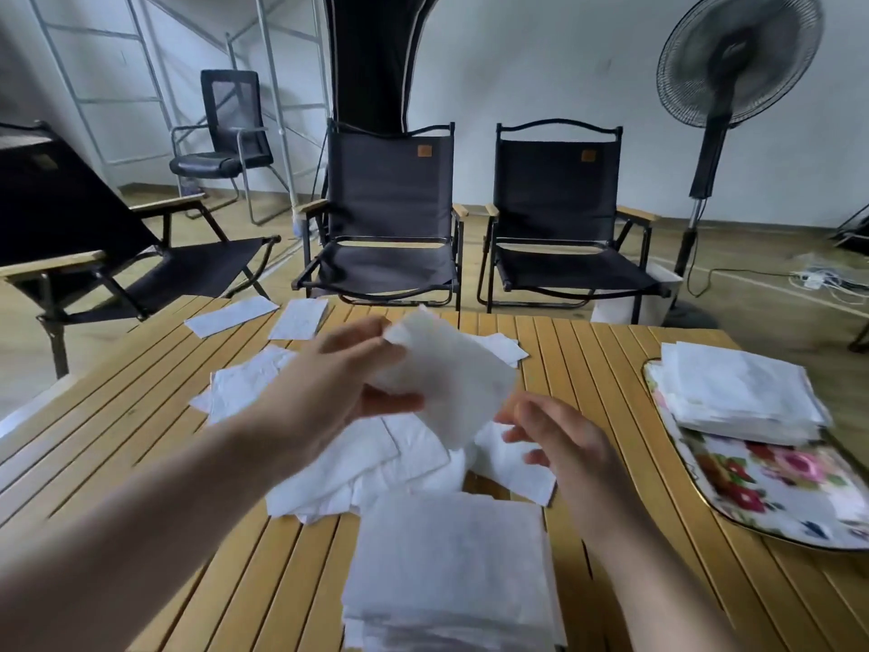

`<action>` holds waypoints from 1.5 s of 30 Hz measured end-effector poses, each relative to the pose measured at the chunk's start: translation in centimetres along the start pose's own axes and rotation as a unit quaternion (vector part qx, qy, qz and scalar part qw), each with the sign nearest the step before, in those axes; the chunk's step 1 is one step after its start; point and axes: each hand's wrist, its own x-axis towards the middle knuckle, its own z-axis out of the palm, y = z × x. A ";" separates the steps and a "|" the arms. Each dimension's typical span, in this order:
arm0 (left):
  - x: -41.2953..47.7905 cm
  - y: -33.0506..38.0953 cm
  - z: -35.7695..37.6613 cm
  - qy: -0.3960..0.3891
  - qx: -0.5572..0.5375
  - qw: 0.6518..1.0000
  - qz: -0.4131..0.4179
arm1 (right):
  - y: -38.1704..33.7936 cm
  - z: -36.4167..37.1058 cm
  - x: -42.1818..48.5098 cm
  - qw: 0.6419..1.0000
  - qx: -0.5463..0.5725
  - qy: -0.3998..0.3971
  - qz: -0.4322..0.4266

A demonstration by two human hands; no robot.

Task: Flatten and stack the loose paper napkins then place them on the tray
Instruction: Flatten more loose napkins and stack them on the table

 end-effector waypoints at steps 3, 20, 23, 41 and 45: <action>-2.9 -1.8 1.8 -0.021 0.002 0.999 -0.040 | -0.5 -0.7 -1.0 0.993 0.099 -0.065 0.031; -6.3 -6.3 -0.7 -0.111 0.337 0.905 -0.235 | 0.2 0.6 -2.8 0.959 -0.213 -0.149 0.115; -5.3 -6.4 -1.3 -0.113 0.378 0.891 -0.225 | 1.0 0.5 -2.5 0.956 -0.233 -0.135 0.114; 24.6 -7.1 -15.9 0.085 0.716 0.689 -0.071 | 6.0 1.0 5.4 0.985 -0.111 0.109 0.080; 28.7 -9.1 -18.2 0.123 0.729 0.668 -0.092 | 6.6 1.5 6.7 0.986 -0.102 0.096 0.086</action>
